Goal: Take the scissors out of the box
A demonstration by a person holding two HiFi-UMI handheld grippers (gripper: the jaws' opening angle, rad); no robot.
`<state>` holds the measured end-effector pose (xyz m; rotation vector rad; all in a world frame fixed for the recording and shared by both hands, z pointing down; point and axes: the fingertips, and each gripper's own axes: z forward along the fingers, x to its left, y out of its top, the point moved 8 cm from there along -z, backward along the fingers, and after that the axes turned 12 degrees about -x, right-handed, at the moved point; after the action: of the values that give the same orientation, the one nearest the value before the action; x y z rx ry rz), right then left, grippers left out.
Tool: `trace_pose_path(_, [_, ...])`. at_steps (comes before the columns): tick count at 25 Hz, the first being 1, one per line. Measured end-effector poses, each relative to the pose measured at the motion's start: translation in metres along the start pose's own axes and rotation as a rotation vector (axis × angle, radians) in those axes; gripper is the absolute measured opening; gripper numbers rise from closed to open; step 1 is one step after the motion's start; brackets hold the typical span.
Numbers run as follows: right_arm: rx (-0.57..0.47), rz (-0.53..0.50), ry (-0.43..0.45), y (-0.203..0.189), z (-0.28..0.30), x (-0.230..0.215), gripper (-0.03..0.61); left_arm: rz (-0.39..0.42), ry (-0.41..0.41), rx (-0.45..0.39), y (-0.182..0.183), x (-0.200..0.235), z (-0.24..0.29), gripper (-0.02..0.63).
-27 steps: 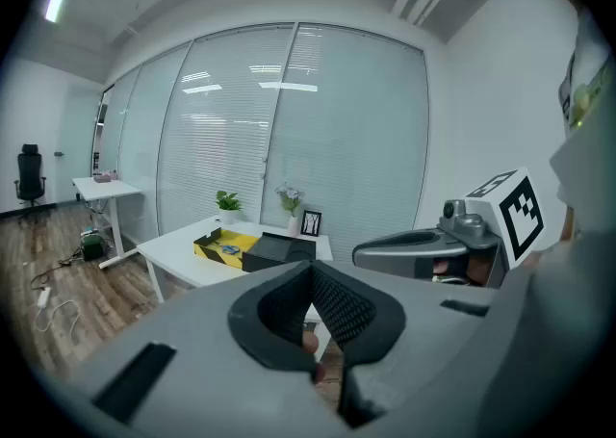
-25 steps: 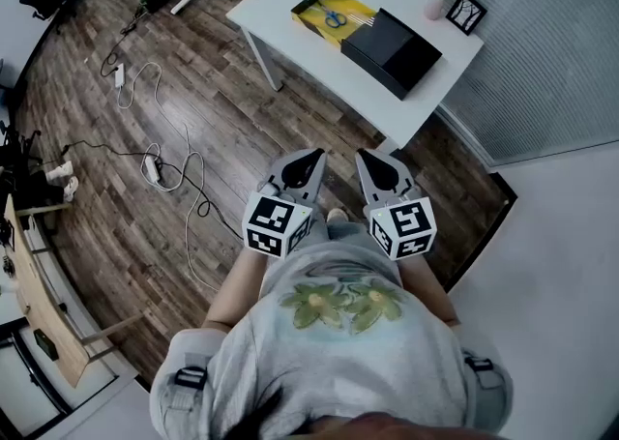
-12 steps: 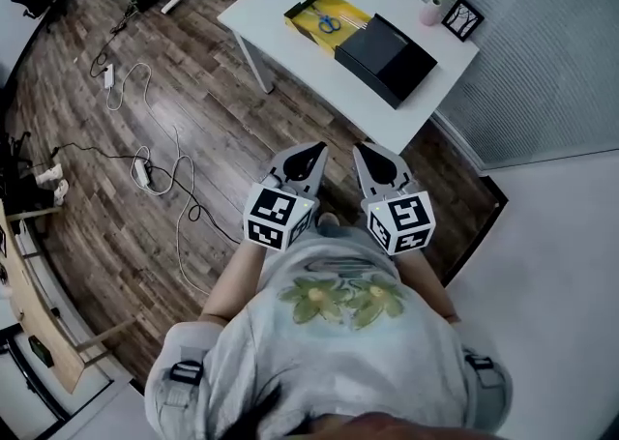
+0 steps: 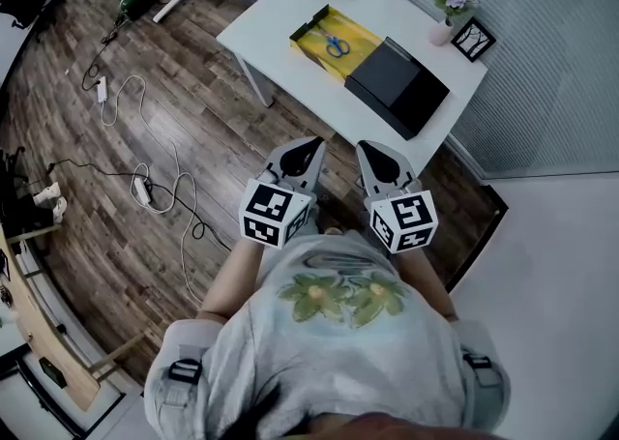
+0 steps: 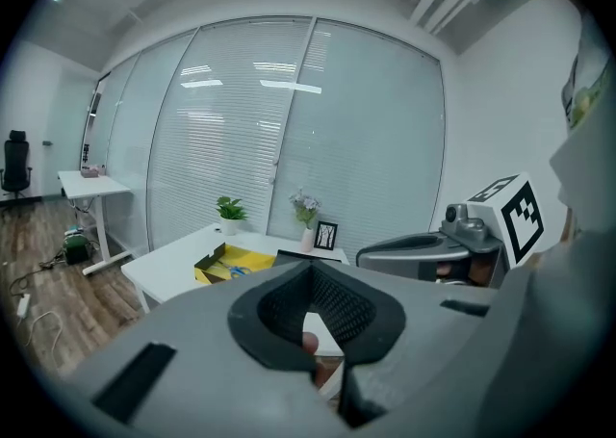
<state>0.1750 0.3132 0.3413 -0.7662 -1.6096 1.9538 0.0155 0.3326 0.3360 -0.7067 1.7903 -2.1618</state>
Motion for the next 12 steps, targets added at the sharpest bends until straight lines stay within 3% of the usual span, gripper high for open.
trace_pose_path(12, [0.023, 0.012, -0.105, 0.01, 0.097, -0.009, 0.006, -0.005, -0.077, 0.036, 0.02, 0.103, 0.038, -0.003])
